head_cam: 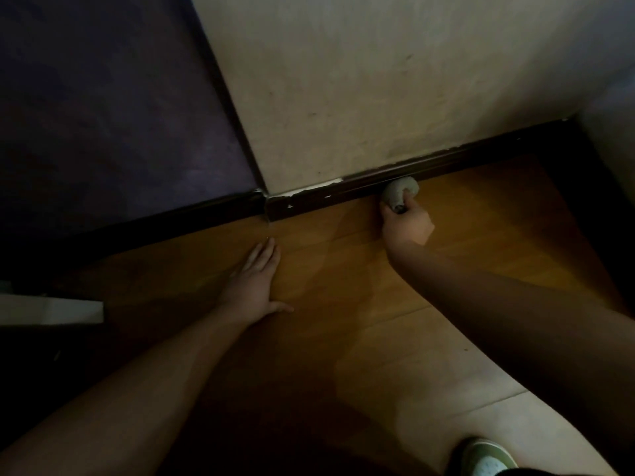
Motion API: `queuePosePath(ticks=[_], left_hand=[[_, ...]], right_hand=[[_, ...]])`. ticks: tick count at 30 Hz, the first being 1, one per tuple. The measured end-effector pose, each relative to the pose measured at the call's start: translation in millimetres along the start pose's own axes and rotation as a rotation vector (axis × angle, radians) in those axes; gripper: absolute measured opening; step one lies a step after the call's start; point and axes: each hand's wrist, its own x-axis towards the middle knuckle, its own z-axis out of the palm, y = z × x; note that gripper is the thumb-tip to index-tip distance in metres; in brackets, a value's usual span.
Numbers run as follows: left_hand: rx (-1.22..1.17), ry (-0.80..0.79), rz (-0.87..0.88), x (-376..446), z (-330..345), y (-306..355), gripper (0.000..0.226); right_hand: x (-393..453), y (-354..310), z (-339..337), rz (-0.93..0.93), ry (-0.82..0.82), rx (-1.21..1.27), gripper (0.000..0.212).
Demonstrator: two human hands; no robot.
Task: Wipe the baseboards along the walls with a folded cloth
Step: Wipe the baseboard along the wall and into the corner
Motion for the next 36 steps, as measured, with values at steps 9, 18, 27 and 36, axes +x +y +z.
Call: queuePosePath(ticks=[9, 18, 27, 36], left_hand=[[0.015, -0.018, -0.096, -1, -5, 10, 0.126], [-0.184, 0.043, -0.375, -21, 15, 16, 0.127], [-0.189, 0.011, -0.359, -21, 11, 14, 0.119], [-0.208, 0.019, -0.353, -25, 7, 13, 0.119]], right_hand=[[-48, -19, 36, 0.028, -0.077, -0.014, 0.056], [-79, -21, 64, -0.027, -0.178, -0.063, 0.057], [-126, -35, 97, -0.341, -0.596, -0.142, 0.054], [-94, -21, 65, -0.451, -0.669, -0.184, 0.056]])
